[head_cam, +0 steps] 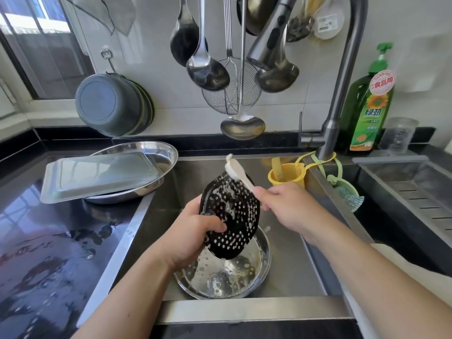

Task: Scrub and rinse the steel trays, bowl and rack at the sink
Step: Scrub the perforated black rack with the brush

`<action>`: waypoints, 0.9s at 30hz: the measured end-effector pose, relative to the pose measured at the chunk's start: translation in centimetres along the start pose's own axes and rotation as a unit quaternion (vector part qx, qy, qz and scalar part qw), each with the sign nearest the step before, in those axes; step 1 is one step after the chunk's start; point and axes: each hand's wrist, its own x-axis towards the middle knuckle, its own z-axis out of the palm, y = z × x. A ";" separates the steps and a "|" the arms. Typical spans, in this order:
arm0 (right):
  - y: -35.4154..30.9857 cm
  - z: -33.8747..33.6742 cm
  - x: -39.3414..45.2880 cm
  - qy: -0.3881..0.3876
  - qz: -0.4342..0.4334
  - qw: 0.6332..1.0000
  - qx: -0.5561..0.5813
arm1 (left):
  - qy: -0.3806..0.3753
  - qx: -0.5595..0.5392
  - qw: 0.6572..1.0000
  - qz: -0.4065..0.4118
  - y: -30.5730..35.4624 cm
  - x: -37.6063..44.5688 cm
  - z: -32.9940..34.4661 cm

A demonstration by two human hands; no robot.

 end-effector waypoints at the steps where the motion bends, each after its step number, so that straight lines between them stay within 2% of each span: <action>1: 0.2 -0.2 0.2 0.012 0.005 1.000 0.006 | -0.002 0.005 1.000 0.000 0.0 0.0 0.0; 6: 0.1 0.6 -0.3 -0.026 -0.016 0.999 -0.013 | 0.011 0.028 1.000 0.008 -0.1 0.0 -0.1; 10: 0.5 -0.3 0.6 0.033 0.002 0.999 -0.006 | 0.018 0.048 0.998 0.021 -0.3 0.2 -0.2; 15: 0.0 1.2 -0.2 -0.025 -0.054 0.998 -0.026 | 0.028 0.029 0.998 0.042 -0.6 0.4 -0.3; 20: 0.6 0.5 1.0 0.056 -0.014 0.998 0.014 | 0.052 0.002 0.997 0.054 -0.6 0.7 -0.4; 24: 0.1 1.5 -0.2 -0.006 -0.056 0.998 -0.008 | 0.056 0.002 0.996 0.072 -0.8 0.7 -0.3; 27: 0.3 1.0 0.7 0.023 -0.035 0.999 0.011 | 0.069 -0.014 0.995 0.077 -0.7 0.8 -0.4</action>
